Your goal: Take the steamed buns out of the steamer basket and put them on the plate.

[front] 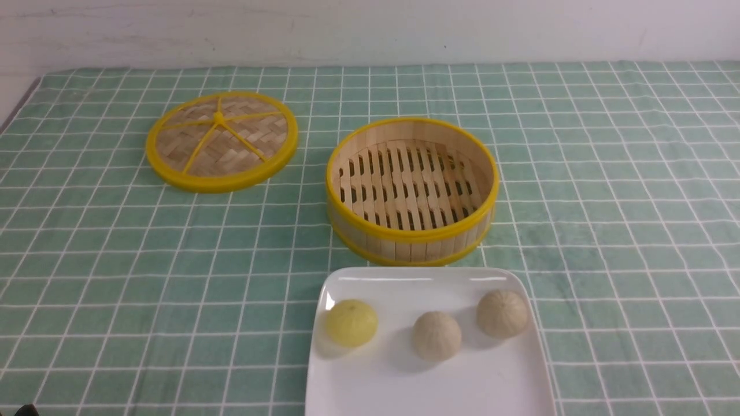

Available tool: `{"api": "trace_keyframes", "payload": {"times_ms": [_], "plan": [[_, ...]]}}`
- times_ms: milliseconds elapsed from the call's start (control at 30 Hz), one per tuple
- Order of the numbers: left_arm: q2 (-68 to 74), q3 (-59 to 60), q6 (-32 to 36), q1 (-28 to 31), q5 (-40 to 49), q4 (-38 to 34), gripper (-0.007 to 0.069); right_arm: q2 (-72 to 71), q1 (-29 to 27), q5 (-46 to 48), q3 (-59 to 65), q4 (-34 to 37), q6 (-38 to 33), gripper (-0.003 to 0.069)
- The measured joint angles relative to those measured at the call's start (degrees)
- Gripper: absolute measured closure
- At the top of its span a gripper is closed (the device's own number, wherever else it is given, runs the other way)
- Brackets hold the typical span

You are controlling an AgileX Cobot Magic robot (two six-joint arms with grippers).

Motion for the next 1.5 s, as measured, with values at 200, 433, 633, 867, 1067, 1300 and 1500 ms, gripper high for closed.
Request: {"api": "trace_keyframes", "payload": {"times_ms": [200, 433, 633, 867, 1067, 1300, 1500], "plan": [[0.0, 0.0, -0.1, 0.0, 0.0, -0.2, 0.0384, 0.0, 0.0, 0.0, 0.0, 0.0, 0.0, 0.009], [0.0, 0.0, -2.7, 0.0, 0.1, -5.3, 0.0384, 0.0, 0.0, 0.0, 0.0, 0.0, 0.0, 0.009], [0.0, 0.0, -2.8, 0.0, 0.1, -5.3, 0.0384, 0.0, 0.0, 0.0, 0.0, 0.0, 0.0, 0.009], [0.0, -0.1, -1.9, 0.0, 0.1, -3.2, 0.0384, 0.0, 0.0, 0.0, 0.0, 0.0, 0.0, 0.009], [0.0, -0.1, -0.8, 0.0, 0.1, -2.3, 0.0384, 0.0, 0.0, 0.0, 0.0, 0.0, 0.0, 0.009], [0.0, -0.1, -0.4, 0.0, 0.1, -2.3, 0.0384, 0.0, 0.0, 0.0, 0.0, 0.0, 0.0, 0.009], [0.0, -0.1, -0.4, 0.0, 0.1, -2.1, 0.0384, 0.0, 0.0, 0.0, 0.0, 0.0, 0.0, 0.009]]}}
